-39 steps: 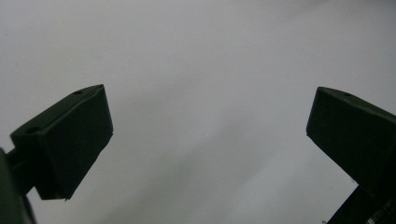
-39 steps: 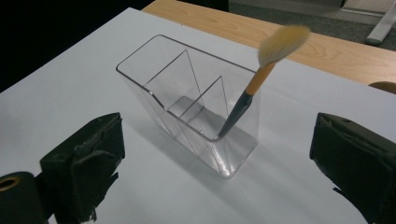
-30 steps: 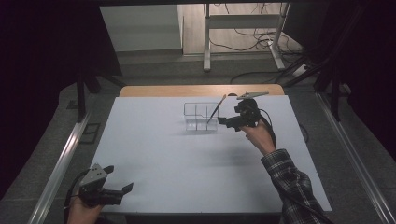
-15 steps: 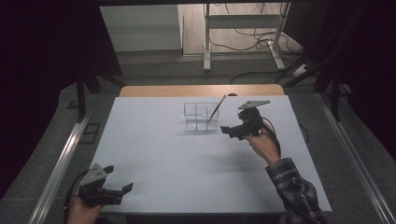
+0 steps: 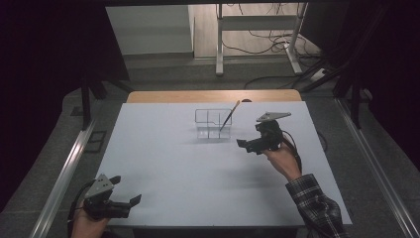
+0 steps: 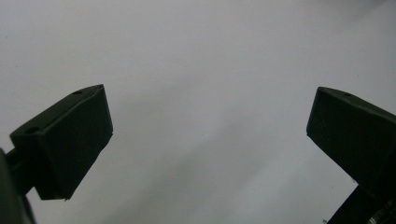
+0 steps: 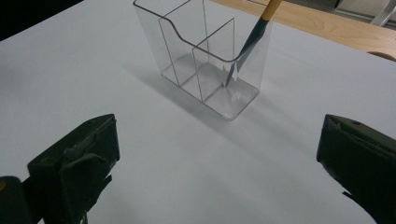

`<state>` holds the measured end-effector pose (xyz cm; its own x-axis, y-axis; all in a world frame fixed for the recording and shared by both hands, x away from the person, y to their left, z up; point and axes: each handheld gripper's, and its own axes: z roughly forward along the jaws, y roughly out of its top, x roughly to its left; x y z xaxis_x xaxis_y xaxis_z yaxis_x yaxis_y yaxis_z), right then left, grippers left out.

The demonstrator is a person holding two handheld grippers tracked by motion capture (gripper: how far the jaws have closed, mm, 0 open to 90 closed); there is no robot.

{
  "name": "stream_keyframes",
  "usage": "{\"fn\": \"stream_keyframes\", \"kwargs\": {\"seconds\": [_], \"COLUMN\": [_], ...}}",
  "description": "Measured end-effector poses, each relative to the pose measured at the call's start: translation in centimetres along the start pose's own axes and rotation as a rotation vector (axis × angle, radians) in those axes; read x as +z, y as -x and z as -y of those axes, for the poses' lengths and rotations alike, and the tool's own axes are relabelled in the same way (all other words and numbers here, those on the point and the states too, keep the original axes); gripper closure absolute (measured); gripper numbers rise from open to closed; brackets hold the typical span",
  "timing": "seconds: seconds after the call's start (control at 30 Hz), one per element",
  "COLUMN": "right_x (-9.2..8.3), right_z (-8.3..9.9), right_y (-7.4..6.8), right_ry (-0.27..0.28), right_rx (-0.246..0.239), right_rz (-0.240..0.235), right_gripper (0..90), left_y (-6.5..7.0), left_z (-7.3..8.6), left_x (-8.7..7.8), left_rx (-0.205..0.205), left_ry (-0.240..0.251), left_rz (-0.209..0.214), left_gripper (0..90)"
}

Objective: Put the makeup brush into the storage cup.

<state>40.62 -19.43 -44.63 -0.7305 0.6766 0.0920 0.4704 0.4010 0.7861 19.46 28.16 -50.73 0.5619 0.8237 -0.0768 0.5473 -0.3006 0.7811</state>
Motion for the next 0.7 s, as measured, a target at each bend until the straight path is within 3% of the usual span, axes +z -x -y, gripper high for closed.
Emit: {"fn": "stream_keyframes", "kwargs": {"seconds": [0.7], "right_x": [-1.6], "right_z": [2.3], "right_y": [-0.7], "right_ry": [-0.030], "right_rx": [-0.010], "right_rz": [0.011], "right_gripper": [0.0], "left_y": [-0.1], "left_z": [0.0], "left_x": [0.0], "left_rx": [-0.007], "left_ry": [0.002], "left_rz": [-0.001], "left_gripper": [0.2]}}
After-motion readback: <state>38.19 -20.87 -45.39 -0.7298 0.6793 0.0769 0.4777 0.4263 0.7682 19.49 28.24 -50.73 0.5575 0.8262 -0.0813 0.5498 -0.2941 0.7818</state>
